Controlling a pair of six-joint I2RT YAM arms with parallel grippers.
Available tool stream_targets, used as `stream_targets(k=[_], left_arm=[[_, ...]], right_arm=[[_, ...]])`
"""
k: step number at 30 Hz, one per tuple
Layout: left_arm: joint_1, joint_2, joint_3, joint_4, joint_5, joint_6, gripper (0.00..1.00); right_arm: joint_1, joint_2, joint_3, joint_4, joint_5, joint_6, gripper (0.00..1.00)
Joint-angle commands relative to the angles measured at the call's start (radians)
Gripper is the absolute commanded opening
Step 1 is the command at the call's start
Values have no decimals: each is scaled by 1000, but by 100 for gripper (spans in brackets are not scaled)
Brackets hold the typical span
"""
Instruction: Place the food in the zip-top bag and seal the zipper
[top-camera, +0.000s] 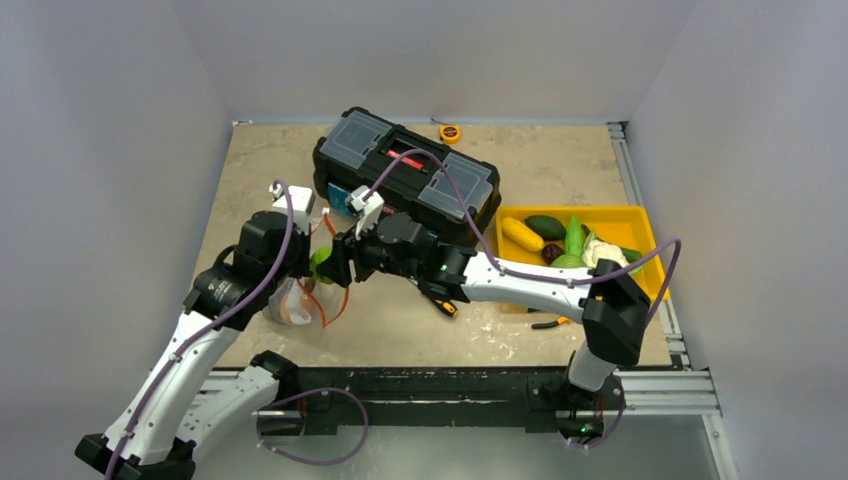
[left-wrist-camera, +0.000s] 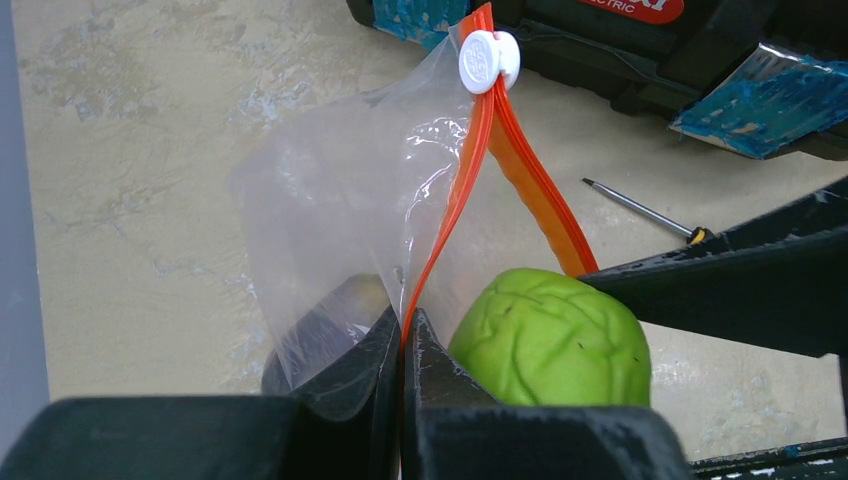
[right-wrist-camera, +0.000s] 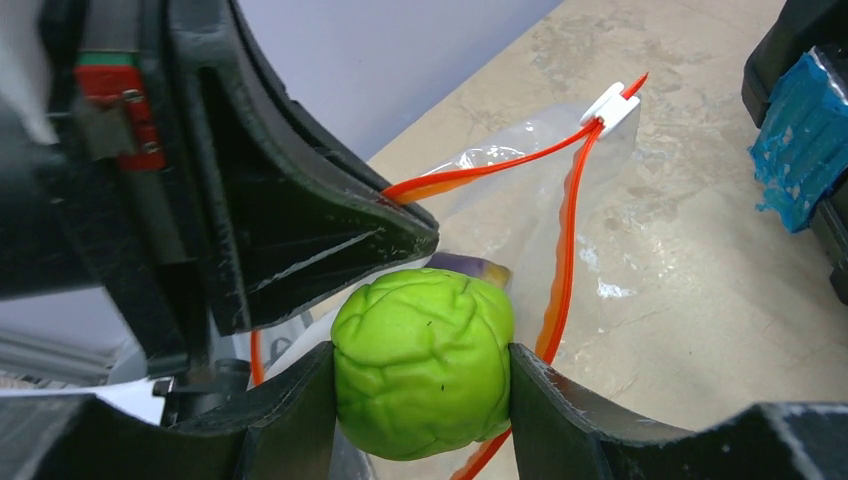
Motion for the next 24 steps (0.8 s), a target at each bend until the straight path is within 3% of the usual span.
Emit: stream_targets(k=[1, 9, 19, 24], left_arm=[[-3, -19, 5, 25, 0, -15, 0], [-4, -30, 1, 32, 5, -14, 0], [-4, -32, -1, 34, 3, -14, 0], [-4, -41, -1, 33, -2, -14, 0]], right_arm=[[0, 31, 73, 74, 56, 11, 10], [-1, 75, 101, 83, 143, 32, 17], [-1, 117, 134, 69, 186, 47, 37], [-1, 132, 145, 60, 169, 51, 57]])
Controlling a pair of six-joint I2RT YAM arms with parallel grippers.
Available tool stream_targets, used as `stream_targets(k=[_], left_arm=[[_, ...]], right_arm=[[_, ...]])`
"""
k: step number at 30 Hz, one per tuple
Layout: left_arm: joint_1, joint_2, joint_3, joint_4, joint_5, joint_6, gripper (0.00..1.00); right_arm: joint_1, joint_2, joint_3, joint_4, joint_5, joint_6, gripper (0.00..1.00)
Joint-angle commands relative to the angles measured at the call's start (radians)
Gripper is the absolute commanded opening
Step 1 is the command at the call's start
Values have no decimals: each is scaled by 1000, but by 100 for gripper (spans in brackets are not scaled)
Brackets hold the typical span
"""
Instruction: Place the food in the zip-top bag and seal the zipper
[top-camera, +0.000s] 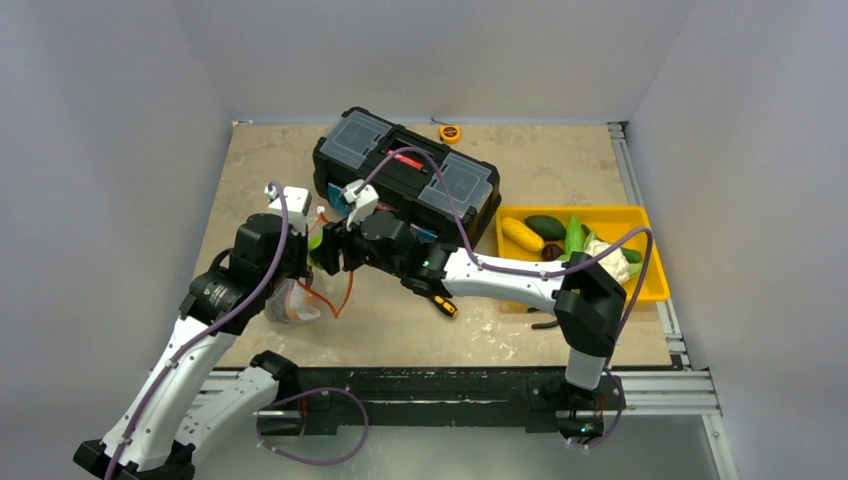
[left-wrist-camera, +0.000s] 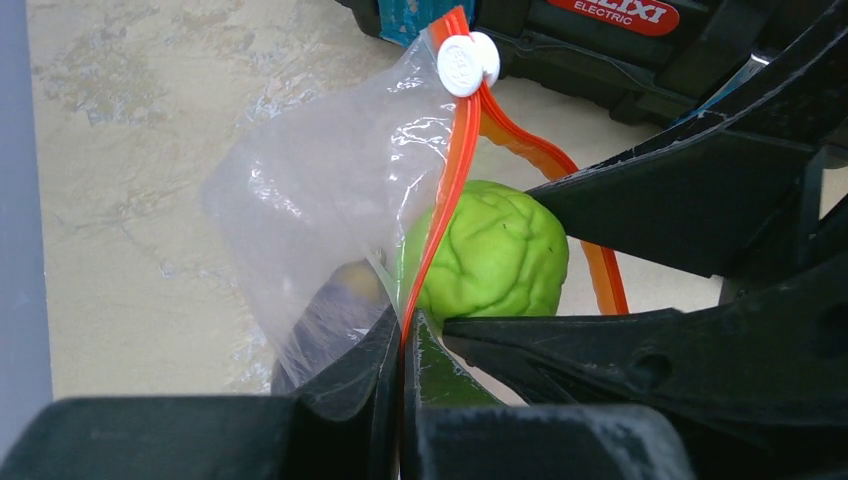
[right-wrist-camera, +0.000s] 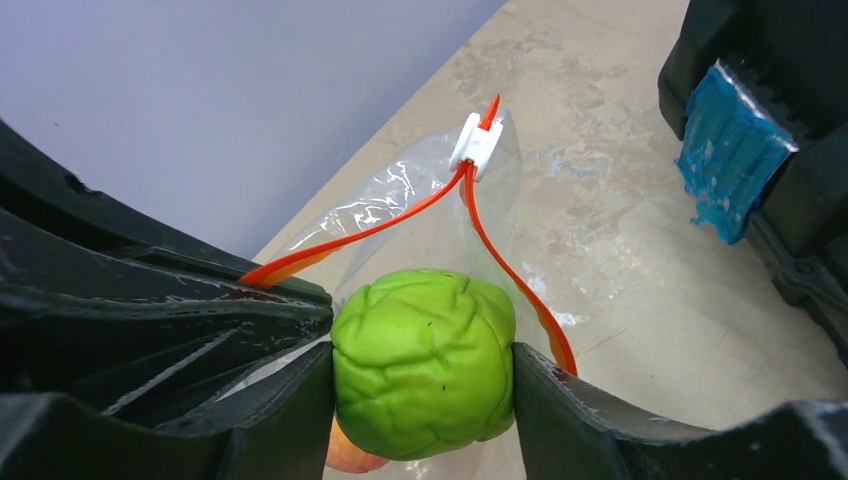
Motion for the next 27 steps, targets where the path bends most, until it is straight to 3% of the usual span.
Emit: stream_targets(k=[1, 4, 8, 19, 27], left_arm=[[-4, -16, -2, 33, 3, -14, 0], [-4, -17, -2, 33, 0, -15, 0], [-3, -17, -3, 33, -3, -14, 0], [-5, -14, -2, 33, -10, -14, 0], [-4, -7, -2, 32, -11, -14, 0]], right_arm=[[0, 1, 47, 31, 4, 13, 61], [1, -8, 43, 23, 2, 13, 72], [1, -26, 31, 3, 4, 12, 79], [0, -170, -85, -32, 26, 19, 77], [0, -370, -213, -131, 144, -37, 76]])
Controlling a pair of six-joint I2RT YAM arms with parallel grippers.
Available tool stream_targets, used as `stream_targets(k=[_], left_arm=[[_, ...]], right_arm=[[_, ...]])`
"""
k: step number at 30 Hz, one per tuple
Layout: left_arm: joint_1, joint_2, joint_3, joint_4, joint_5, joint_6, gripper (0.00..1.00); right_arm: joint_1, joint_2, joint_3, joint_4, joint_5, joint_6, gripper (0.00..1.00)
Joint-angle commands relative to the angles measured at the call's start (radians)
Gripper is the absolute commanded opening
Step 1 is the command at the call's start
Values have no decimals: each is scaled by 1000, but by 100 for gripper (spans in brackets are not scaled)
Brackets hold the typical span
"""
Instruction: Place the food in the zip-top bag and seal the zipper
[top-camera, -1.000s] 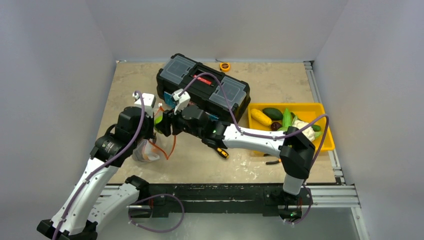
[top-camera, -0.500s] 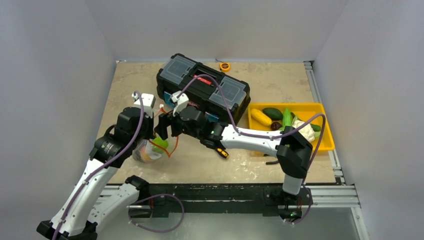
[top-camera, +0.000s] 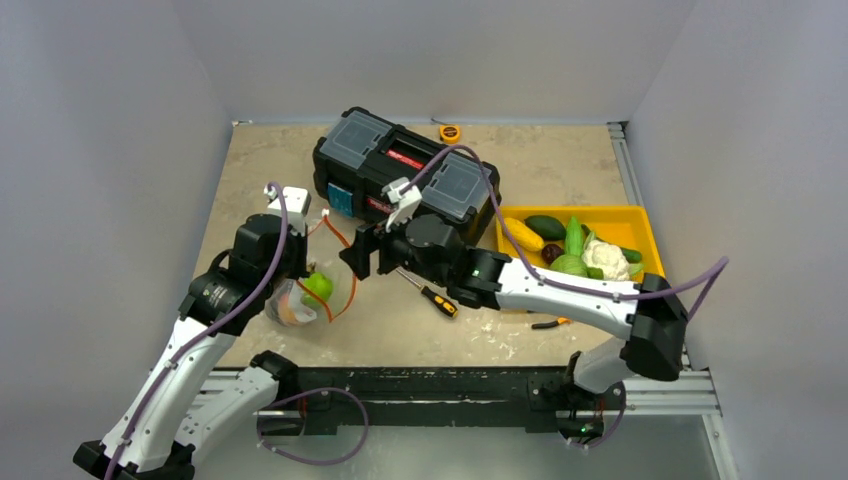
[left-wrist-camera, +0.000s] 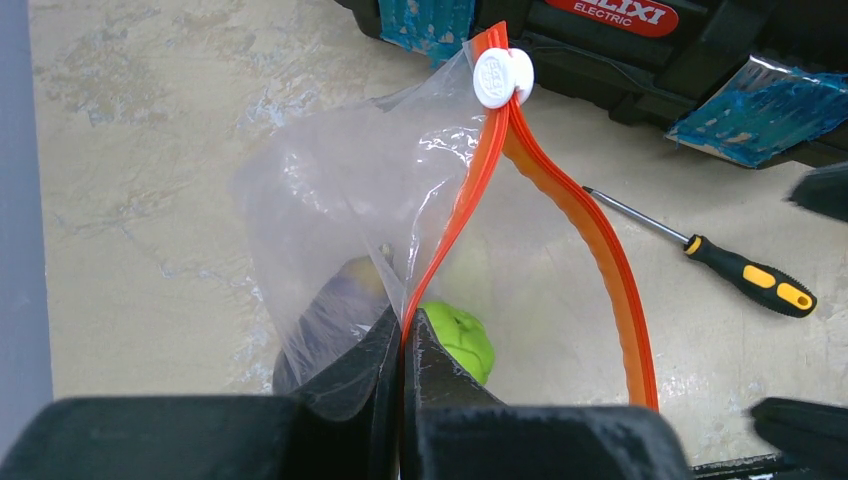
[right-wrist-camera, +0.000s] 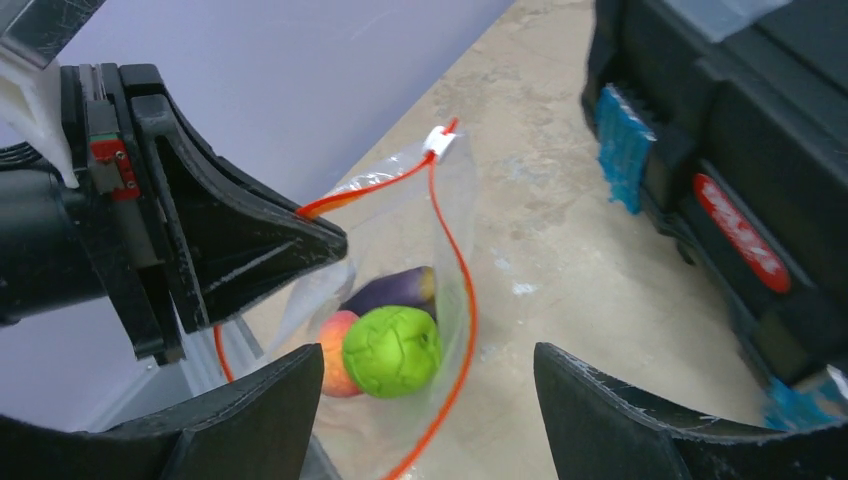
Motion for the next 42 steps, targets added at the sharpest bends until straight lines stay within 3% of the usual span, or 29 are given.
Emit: stream_targets(k=[1, 10, 14, 22, 34, 39, 42], left_arm=[[-4, -1, -2, 31, -9, -14, 0], [-3, 10, -1, 31, -1, -13, 0], [-4, 14, 0, 31, 2, -13, 0], [-3, 24, 0, 32, 7, -13, 0], [-4, 23, 1, 30, 6, -13, 0], [-3, 22, 1, 31, 6, -13, 0], [-3, 22, 1, 30, 6, -14, 0]], right_arm=[[0, -131, -61, -75, 136, -62, 77], [-32, -421, -254, -209, 527, -196, 79], [-178, -535, -321, -305, 580, -98, 77], [-492, -727, -515, -331, 621, 175, 69], [-824, -485, -519, -263, 166, 386, 67], [-851, -361, -477, -229, 81, 355, 69], [-854, -283, -419, -292, 150, 305, 70]])
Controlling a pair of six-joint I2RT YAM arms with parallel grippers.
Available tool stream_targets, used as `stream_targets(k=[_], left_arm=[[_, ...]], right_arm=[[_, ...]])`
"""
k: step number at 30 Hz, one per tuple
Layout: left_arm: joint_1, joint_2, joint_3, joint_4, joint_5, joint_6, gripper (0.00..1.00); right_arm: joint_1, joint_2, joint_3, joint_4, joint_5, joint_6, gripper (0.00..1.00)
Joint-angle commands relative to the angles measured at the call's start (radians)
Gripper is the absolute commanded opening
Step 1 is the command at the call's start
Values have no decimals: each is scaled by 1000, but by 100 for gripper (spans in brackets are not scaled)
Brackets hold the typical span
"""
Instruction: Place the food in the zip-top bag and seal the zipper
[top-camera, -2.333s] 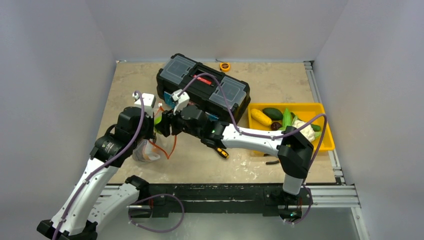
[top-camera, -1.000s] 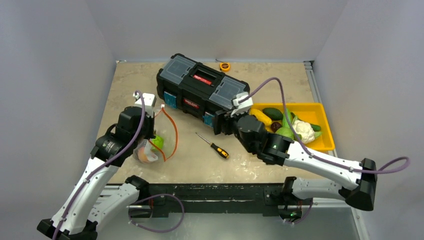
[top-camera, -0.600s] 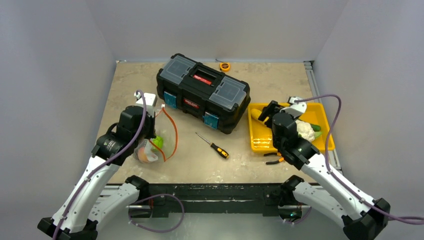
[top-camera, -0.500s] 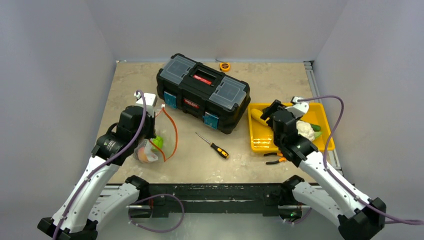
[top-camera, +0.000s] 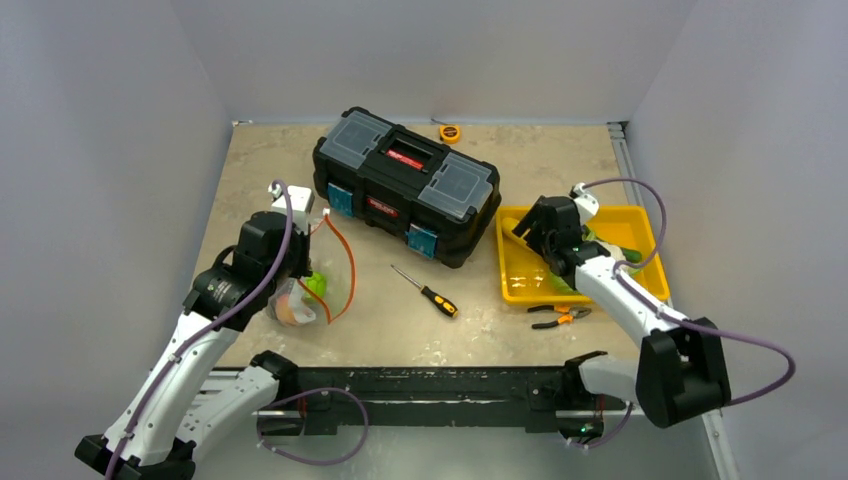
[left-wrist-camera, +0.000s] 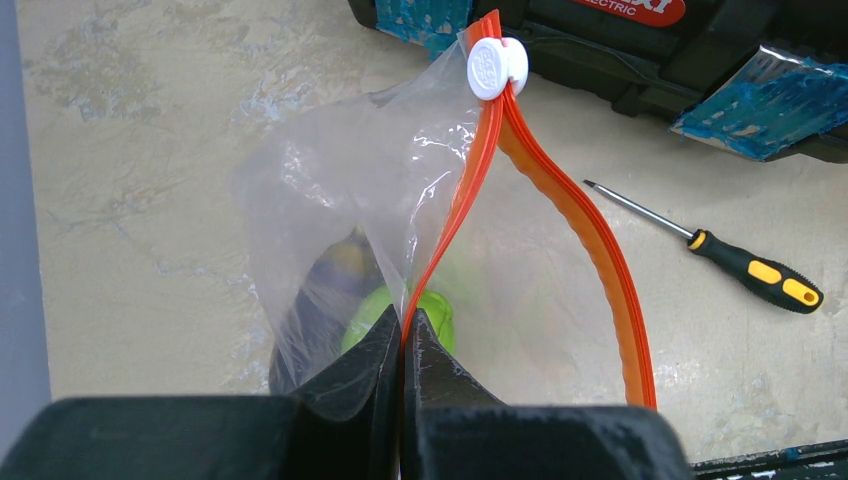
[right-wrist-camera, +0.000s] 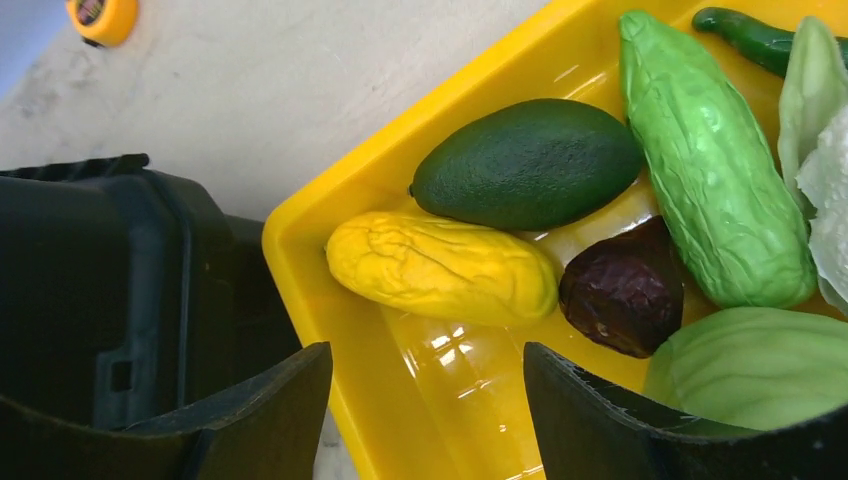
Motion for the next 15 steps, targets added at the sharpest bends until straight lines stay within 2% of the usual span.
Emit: stream_targets(k=[1, 7, 9, 11, 15], left_arm=[[-3, -5, -1, 30, 3, -14, 0], [-3, -5, 0, 31, 11, -13, 0], [-4, -6, 0, 32, 11, -13, 0], [-4, -4, 0, 31, 11, -13, 0], [-4, -4, 0, 32, 12, -13, 0]], right_arm=[[-12, 77, 104, -6, 12, -54, 70], [-56, 134, 88, 46, -126, -32, 71], [-59, 131, 70, 79, -140, 4, 76], [-64, 127, 51, 113, -154, 48, 87], [-82, 141, 26, 144, -177, 160, 90]])
